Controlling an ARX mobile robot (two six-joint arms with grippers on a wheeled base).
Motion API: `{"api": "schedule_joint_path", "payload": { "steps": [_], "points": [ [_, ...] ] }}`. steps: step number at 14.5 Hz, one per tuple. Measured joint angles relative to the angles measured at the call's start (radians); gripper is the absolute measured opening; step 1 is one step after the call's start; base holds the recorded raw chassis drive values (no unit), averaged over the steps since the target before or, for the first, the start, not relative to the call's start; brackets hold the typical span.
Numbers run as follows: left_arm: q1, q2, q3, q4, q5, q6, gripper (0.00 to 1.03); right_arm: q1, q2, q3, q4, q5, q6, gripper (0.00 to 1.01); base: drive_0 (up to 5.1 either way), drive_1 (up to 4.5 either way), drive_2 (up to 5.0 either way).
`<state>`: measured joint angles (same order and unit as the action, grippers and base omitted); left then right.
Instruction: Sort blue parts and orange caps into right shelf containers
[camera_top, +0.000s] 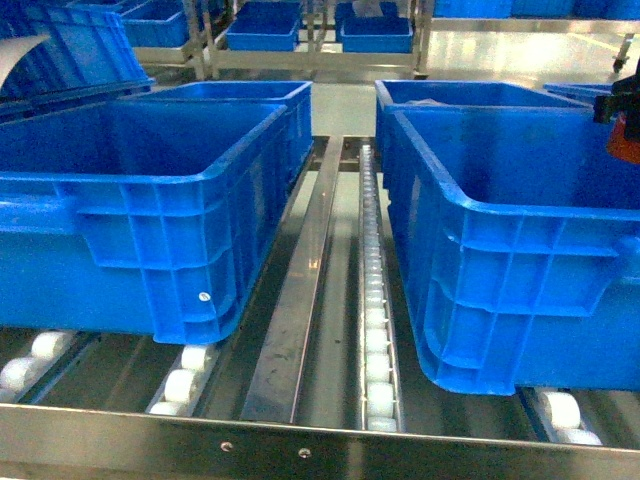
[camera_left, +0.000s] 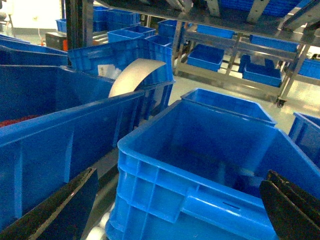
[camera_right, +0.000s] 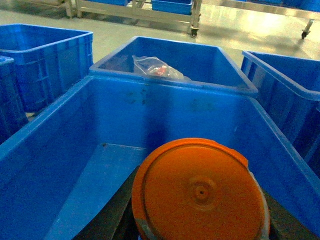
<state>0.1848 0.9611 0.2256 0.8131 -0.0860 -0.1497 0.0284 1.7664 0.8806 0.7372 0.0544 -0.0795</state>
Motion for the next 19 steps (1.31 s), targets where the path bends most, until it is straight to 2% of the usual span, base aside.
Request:
{"api": "schedule_joint_path", "payload": {
  "steps": [9, 11, 15, 16, 19],
  "points": [
    [0.0, 0.0, 0.0, 0.0, 0.0, 0.0, 0.98, 0.005, 0.001, 0.001, -0.001, 0.001, 0.0, 0.44, 0.0, 0.0, 0.0],
    [0.0, 0.0, 0.0, 0.0, 0.0, 0.0, 0.98, 0.005, 0.001, 0.002, 0.001, 0.001, -0.003, 0.66, 0.0, 0.0, 0.0],
    [0.0, 0.0, 0.0, 0.0, 0.0, 0.0, 0.98, 0.005, 0.001, 0.002, 0.0, 0.001, -0.003, 1.0, 0.0, 0.0, 0.0],
    [0.0, 0.0, 0.0, 0.0, 0.0, 0.0, 0.98, 0.005, 0.001, 0.002, 0.0, 0.001, -0.003, 0.97, 0.0, 0.0, 0.0],
    [0.0, 0.0, 0.0, 0.0, 0.0, 0.0, 0.98, 0.005, 0.001, 0.002, 0.0, 0.001, -0.003, 0.98, 0.0, 0.0, 0.0]
  ]
}}
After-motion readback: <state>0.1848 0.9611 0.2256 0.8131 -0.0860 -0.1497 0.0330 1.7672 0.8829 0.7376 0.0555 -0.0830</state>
